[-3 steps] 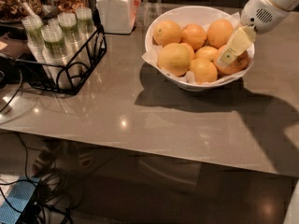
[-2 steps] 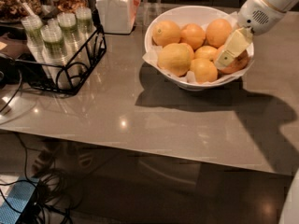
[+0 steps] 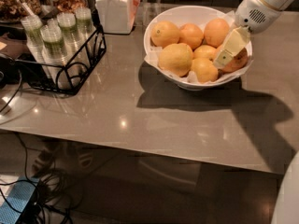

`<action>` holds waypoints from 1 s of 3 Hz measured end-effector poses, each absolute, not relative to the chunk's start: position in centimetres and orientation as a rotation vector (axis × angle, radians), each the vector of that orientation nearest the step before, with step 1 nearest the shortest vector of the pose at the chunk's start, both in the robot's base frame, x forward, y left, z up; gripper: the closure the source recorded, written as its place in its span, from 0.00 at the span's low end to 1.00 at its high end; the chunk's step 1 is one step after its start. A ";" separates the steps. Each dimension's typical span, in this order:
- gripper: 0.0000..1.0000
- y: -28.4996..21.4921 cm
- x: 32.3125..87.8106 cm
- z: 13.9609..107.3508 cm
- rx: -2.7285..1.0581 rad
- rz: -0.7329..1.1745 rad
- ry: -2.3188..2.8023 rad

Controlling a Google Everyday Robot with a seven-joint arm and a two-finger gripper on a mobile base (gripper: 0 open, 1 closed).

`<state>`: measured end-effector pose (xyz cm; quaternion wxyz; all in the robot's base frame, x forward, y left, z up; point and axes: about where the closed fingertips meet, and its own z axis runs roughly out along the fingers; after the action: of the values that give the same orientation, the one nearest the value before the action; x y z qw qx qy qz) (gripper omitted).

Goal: Pick orange from white bowl

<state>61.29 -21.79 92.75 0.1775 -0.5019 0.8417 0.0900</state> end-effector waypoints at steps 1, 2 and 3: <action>0.19 -21.9 61.3 92.9 -1.420 0.254 2.382; 0.19 -23.8 61.1 93.8 -1.372 0.185 2.406; 0.19 -25.2 60.8 94.5 -1.341 0.132 2.422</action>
Offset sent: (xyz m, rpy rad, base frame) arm -0.0168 -0.0488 0.0232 -0.0918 -0.0231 -0.1003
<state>60.83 -25.18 94.46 0.1839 -0.4757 0.8589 0.0469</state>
